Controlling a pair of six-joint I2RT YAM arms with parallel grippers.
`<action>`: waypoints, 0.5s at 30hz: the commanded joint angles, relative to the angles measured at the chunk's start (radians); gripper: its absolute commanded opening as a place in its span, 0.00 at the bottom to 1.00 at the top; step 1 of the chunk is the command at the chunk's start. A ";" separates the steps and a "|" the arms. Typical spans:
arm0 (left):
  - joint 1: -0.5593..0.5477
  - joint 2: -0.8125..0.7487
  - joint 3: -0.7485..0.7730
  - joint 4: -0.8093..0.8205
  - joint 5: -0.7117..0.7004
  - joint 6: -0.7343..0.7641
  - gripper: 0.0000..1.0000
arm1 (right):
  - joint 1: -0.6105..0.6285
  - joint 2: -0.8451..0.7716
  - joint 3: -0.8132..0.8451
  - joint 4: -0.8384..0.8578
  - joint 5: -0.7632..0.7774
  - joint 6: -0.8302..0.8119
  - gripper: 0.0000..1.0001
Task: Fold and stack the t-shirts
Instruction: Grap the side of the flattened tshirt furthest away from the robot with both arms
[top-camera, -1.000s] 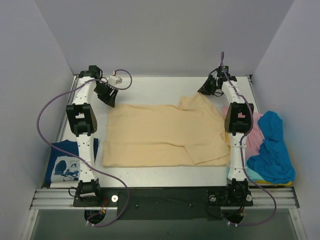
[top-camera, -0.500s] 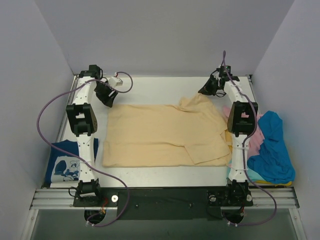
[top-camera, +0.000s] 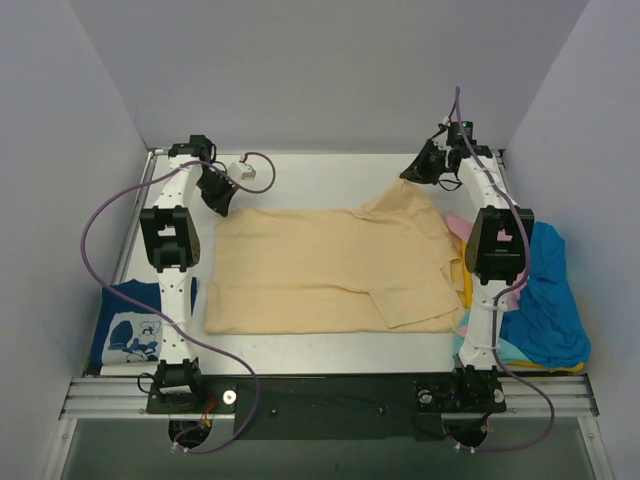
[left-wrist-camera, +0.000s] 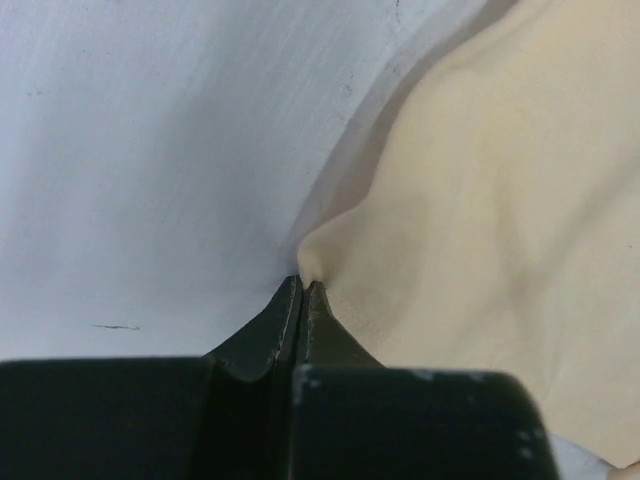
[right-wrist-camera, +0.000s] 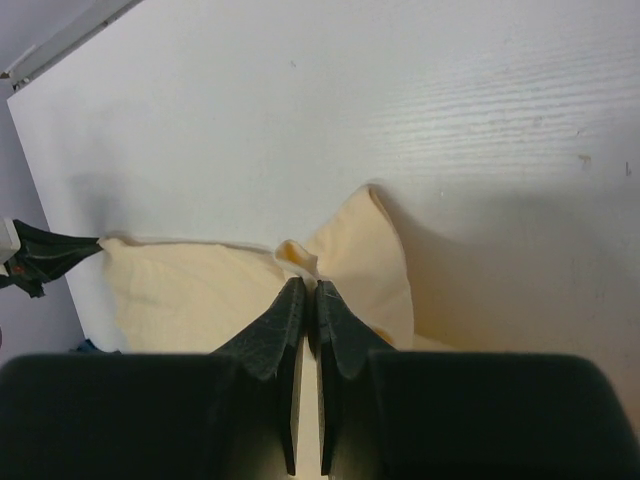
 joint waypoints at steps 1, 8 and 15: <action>0.009 -0.088 -0.035 -0.039 0.044 -0.003 0.00 | -0.014 -0.137 -0.091 -0.046 -0.040 -0.046 0.00; 0.026 -0.362 -0.333 0.030 0.063 0.021 0.00 | -0.039 -0.310 -0.326 -0.109 -0.064 -0.088 0.00; 0.026 -0.606 -0.620 0.124 0.017 0.053 0.00 | -0.055 -0.458 -0.526 -0.216 -0.067 -0.147 0.00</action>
